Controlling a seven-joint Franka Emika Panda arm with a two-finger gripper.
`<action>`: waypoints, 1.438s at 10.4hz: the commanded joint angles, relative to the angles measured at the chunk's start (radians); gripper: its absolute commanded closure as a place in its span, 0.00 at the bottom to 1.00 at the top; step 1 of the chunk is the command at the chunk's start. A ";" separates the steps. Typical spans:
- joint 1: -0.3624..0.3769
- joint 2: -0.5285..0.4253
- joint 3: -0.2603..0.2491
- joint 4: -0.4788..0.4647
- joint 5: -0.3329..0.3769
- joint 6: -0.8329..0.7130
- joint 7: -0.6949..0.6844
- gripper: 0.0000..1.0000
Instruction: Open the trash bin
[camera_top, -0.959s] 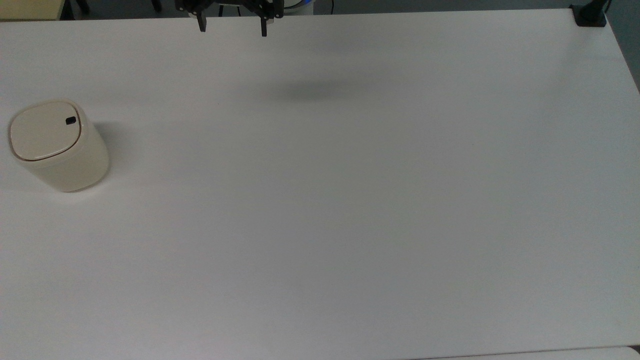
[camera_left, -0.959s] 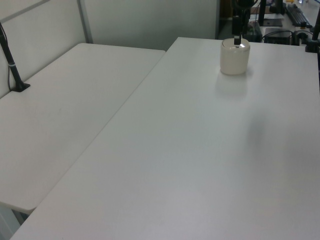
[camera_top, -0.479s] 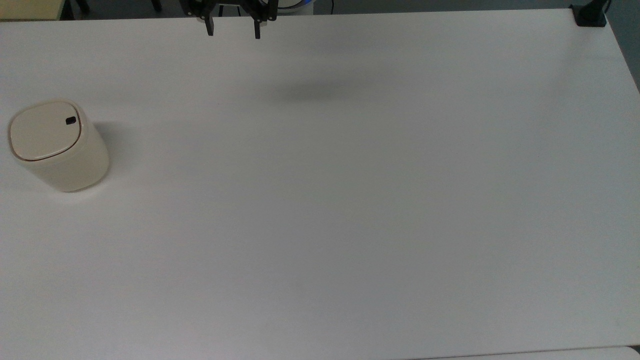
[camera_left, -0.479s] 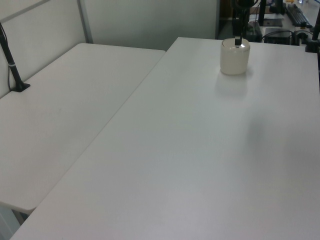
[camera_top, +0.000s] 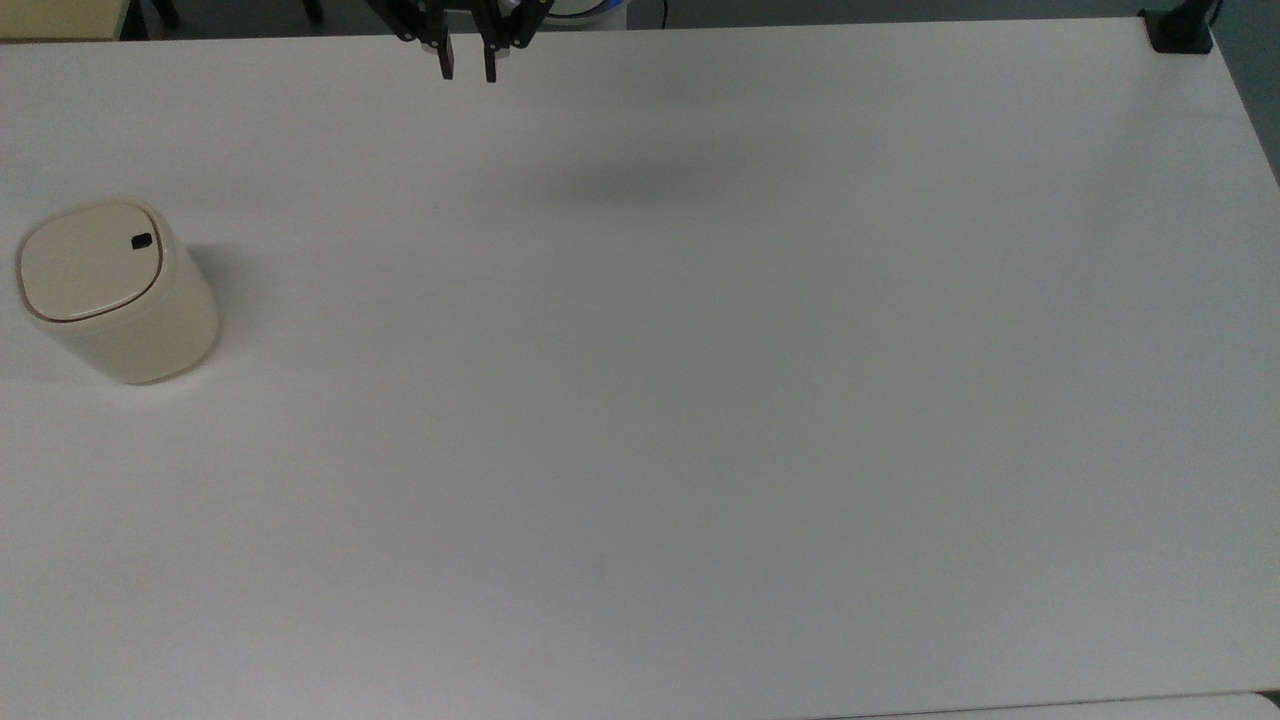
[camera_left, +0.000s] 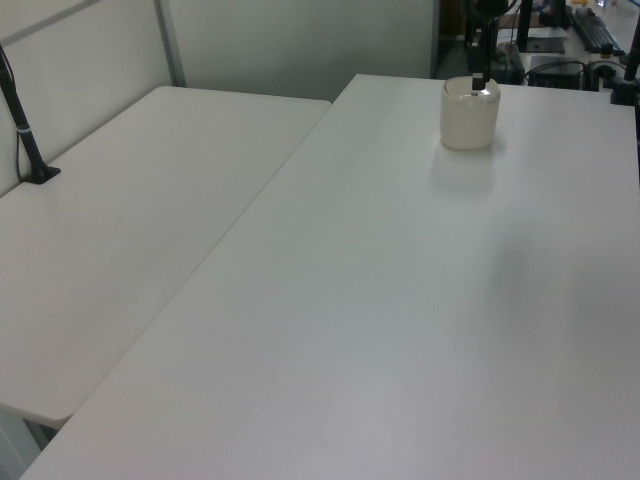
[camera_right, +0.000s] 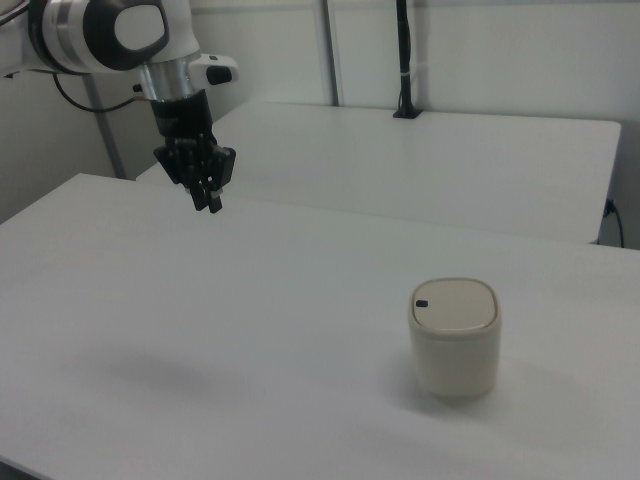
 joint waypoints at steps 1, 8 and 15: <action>0.017 -0.017 -0.010 -0.020 -0.019 -0.012 -0.016 0.73; 0.031 -0.015 -0.010 -0.027 -0.027 -0.021 -0.014 0.72; 0.042 -0.014 -0.012 -0.036 -0.042 -0.024 -0.012 0.59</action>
